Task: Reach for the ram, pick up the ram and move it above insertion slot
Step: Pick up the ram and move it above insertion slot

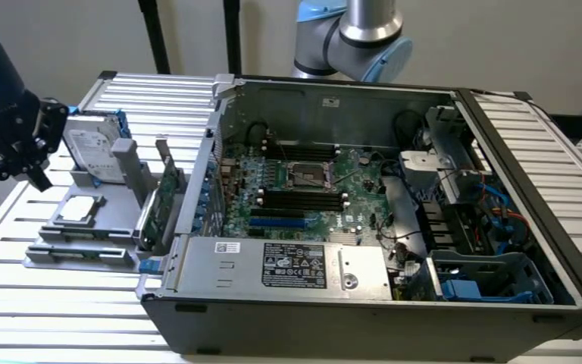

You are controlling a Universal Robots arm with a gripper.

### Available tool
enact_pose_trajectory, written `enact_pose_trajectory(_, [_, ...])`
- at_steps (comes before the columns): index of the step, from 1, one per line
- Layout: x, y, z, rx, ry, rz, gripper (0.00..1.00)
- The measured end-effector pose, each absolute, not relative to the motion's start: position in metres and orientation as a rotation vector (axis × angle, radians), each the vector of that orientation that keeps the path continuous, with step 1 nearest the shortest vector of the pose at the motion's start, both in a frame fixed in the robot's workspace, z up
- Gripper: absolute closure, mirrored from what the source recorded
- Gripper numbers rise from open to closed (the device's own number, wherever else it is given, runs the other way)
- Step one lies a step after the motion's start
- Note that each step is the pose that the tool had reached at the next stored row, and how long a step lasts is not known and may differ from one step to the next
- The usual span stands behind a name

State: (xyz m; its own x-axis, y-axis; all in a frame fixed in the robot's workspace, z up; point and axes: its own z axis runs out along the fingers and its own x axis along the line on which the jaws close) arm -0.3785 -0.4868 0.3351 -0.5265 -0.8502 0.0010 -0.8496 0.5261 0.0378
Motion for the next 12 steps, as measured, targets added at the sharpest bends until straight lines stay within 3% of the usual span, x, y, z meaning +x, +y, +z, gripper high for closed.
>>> enact_pose_trajectory(12, [-0.3785,-0.4868,0.3296,1.804,-2.544,-0.047,0.89])
